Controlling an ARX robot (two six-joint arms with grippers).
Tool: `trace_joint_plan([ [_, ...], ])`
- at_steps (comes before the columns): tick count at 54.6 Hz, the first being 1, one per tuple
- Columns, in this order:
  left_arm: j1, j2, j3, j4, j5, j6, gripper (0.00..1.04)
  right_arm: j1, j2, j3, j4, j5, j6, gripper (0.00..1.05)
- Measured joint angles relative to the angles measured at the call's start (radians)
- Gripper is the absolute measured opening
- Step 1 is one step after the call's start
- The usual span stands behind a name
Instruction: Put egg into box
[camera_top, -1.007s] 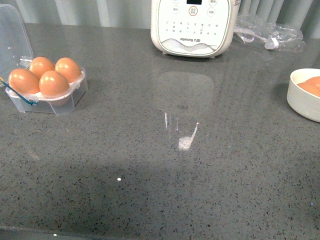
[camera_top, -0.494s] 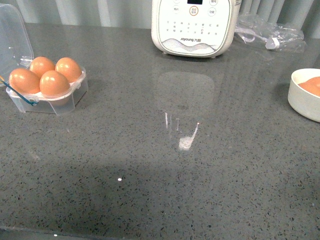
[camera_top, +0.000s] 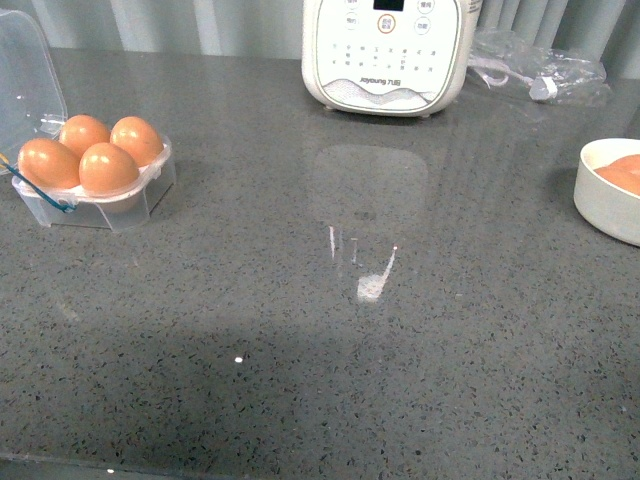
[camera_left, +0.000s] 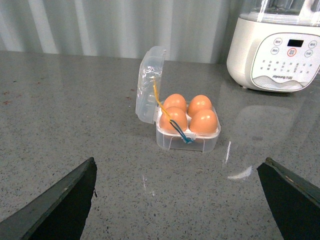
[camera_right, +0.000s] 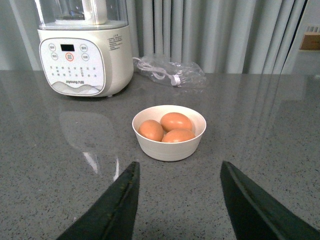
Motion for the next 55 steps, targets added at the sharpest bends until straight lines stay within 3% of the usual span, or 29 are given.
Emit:
trace_joint_plan([
  [17, 0.0, 0.0, 0.0, 0.0, 0.0, 0.0, 0.98, 0.0, 0.0, 0.0, 0.0, 0.0, 0.001, 0.99],
  [55, 0.0, 0.0, 0.0, 0.0, 0.0, 0.0, 0.98, 0.0, 0.0, 0.0, 0.0, 0.0, 0.0, 0.97],
])
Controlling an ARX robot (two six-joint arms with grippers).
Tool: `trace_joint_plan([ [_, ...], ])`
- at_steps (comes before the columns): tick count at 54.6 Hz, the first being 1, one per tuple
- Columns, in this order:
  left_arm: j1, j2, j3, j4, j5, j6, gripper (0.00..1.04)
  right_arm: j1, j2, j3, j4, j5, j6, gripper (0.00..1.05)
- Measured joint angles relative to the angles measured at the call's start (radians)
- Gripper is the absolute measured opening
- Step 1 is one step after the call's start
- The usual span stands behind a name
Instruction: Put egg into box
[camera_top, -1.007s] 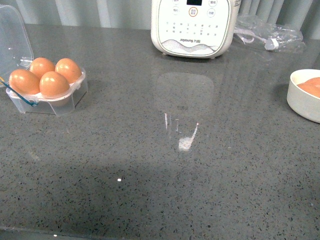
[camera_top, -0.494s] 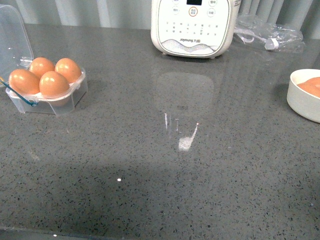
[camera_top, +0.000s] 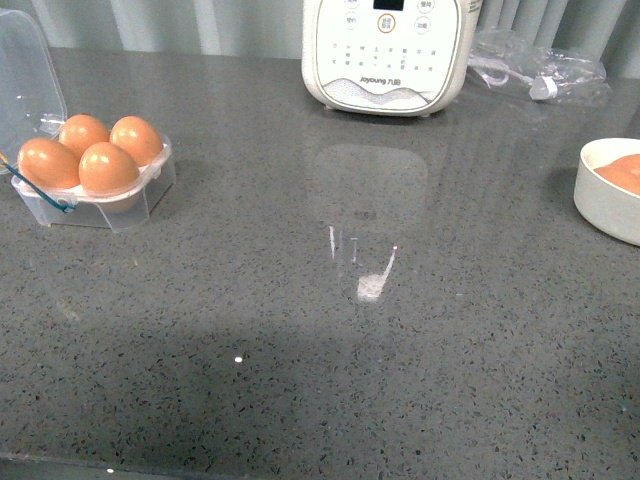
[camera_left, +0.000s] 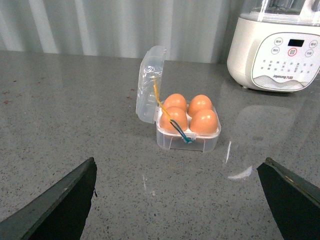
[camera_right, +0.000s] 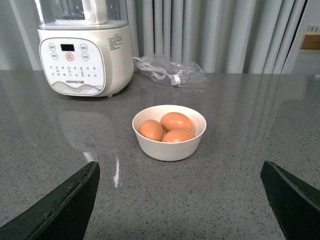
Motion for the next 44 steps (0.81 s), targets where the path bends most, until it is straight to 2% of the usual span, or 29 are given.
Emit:
trace_joint_plan([
  [2, -0.013, 0.022, 0.01, -0.035, -0.037, -0.014, 0.98, 0.0, 0.0, 0.0, 0.0, 0.0, 0.0, 0.97],
  [4, -0.051, 0.109, 0.072, -0.203, -0.149, -0.079, 0.98, 0.0, 0.0, 0.0, 0.0, 0.0, 0.0, 0.97],
  [7, -0.085, 0.221, 0.121, -0.321, -0.224, -0.134, 0.98, 0.0, 0.0, 0.0, 0.0, 0.0, 0.0, 0.97],
  [9, -0.102, 0.269, 0.125, -0.339, -0.255, -0.15, 0.98, 0.0, 0.0, 0.0, 0.0, 0.0, 0.0, 0.97],
  [13, -0.116, 0.319, 0.125, -0.329, -0.251, -0.182, 0.98, 0.0, 0.0, 0.0, 0.0, 0.0, 0.0, 0.97],
  [20, -0.078, 0.429, 0.142, -0.168, -0.193, -0.198, 0.98, 0.0, 0.0, 0.0, 0.0, 0.0, 0.0, 0.97],
  [35, 0.178, 0.893, 0.329, 0.245, 0.008, -0.061, 0.98, 0.0, 0.0, 0.0, 0.0, 0.0, 0.0, 0.97],
  [44, 0.273, 1.11, 0.449, 0.378, 0.014, 0.035, 0.98, 0.0, 0.0, 0.0, 0.0, 0.0, 0.0, 0.97],
])
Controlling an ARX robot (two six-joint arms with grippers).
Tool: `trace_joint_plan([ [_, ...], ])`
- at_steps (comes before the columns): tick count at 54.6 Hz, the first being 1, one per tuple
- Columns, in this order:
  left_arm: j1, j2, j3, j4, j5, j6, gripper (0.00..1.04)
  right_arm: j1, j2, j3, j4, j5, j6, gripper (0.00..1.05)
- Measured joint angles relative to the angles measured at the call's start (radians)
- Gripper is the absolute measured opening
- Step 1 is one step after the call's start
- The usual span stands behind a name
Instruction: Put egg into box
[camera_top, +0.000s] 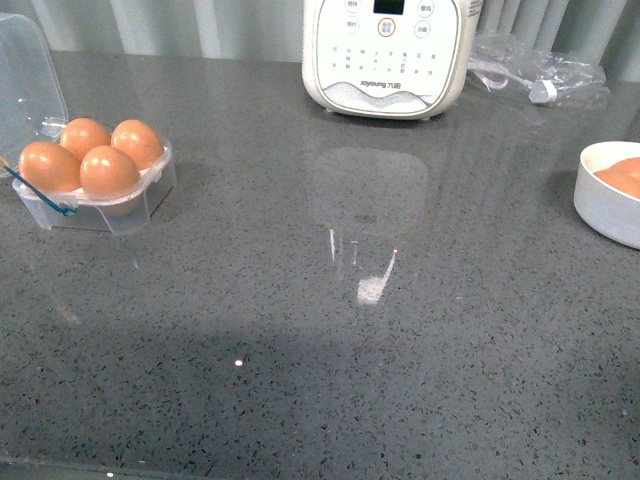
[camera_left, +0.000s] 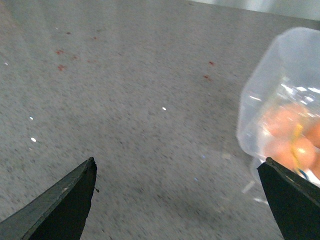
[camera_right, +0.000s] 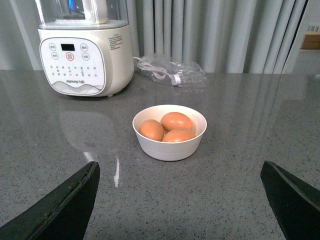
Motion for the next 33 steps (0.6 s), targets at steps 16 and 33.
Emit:
trace_joint_plan([
  [16, 0.018, 0.203, 0.194, -0.01, 0.029, 0.015, 0.98, 0.0, 0.0, 0.0, 0.0, 0.0, 0.0, 0.97],
  [33, -0.047, 0.333, 0.327, -0.024, 0.008, 0.003, 0.98, 0.0, 0.0, 0.0, 0.0, 0.0, 0.0, 0.97],
])
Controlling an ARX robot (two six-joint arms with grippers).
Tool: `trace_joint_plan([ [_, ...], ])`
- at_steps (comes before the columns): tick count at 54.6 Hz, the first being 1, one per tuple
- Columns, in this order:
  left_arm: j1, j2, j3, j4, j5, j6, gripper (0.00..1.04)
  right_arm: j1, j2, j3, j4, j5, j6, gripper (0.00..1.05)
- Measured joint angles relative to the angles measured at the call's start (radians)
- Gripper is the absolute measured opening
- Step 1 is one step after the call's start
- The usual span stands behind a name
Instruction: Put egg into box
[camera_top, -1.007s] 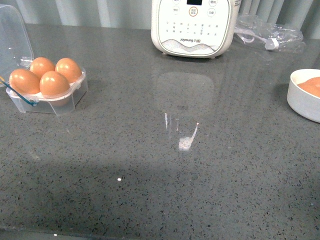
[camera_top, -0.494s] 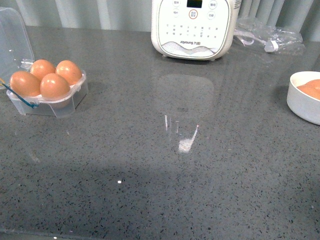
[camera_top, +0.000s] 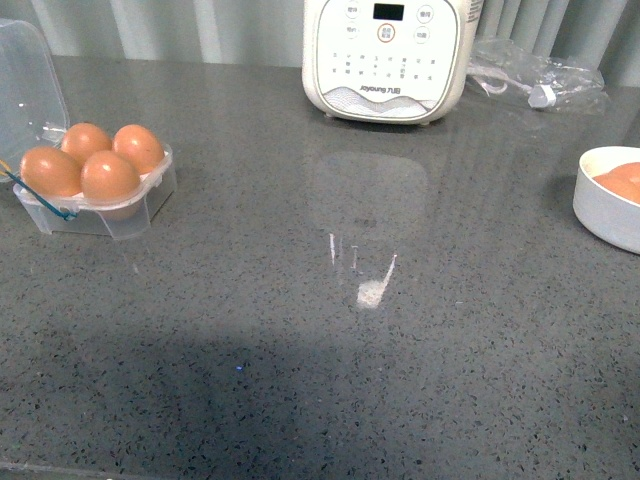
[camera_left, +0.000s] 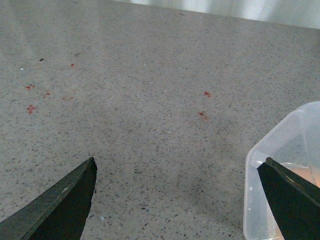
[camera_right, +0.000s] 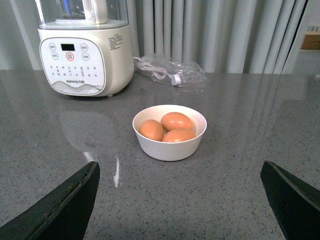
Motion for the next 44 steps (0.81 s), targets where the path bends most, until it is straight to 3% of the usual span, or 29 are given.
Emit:
trace_joint_plan([
  [29, -0.147, 0.018, 0.017, -0.016, -0.058, -0.005, 0.98, 0.0, 0.0, 0.0, 0.0, 0.0, 0.0, 0.97],
  [44, -0.31, -0.093, -0.044, -0.116, -0.082, -0.019, 0.98, 0.0, 0.0, 0.0, 0.0, 0.0, 0.0, 0.97],
])
